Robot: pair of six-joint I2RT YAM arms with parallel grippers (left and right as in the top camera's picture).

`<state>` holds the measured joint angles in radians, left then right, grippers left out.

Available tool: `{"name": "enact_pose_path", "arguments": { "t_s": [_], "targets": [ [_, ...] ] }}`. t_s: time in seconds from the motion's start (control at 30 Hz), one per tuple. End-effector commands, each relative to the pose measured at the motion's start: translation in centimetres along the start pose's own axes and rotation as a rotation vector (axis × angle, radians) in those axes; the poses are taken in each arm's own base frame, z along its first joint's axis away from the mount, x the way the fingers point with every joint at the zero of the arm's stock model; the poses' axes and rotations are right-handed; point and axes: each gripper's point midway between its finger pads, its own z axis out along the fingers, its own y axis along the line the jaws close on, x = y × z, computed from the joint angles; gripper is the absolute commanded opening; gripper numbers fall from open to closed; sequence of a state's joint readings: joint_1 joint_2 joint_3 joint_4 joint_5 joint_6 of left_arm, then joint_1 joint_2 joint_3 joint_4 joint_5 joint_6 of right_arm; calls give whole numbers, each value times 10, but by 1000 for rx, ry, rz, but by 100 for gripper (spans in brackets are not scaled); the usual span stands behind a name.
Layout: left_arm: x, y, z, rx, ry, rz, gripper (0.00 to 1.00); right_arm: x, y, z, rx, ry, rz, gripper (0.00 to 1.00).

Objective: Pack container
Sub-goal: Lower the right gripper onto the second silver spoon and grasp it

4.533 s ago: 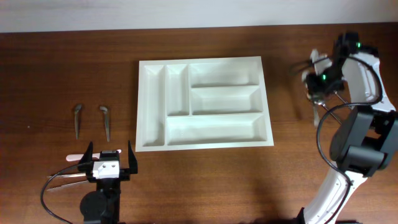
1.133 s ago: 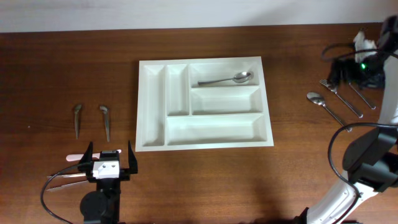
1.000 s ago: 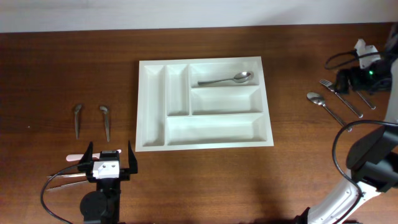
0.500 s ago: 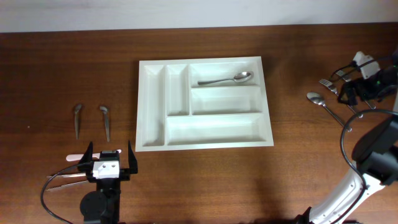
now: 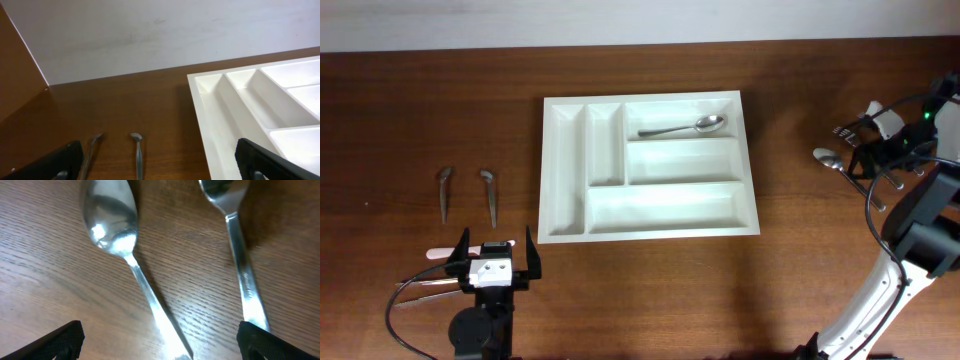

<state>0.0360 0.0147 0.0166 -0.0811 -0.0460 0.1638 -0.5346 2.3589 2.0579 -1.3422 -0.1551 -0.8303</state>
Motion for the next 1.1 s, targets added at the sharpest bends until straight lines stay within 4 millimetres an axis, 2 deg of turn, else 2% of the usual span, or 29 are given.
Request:
{"name": "enact_pose_path", "arguments": {
  "t_s": [0.0, 0.27, 0.47, 0.7, 1.07],
  "targets": [
    [1, 3, 0, -18, -2, -10, 99, 1, 4, 16, -25, 32, -6, 99],
    [1, 3, 0, -18, -2, -10, 99, -1, 9, 22, 15, 96, -15, 99],
    [1, 3, 0, -17, -2, -10, 99, -12, 14, 28, 47, 107, -55, 99],
    [1, 3, 0, -17, -2, -10, 99, -6, 11, 39, 74, 137, -58, 99],
    [1, 3, 0, -18, -2, -10, 99, -4, 12, 44, 68, 142, -58, 99]
  ]
}}
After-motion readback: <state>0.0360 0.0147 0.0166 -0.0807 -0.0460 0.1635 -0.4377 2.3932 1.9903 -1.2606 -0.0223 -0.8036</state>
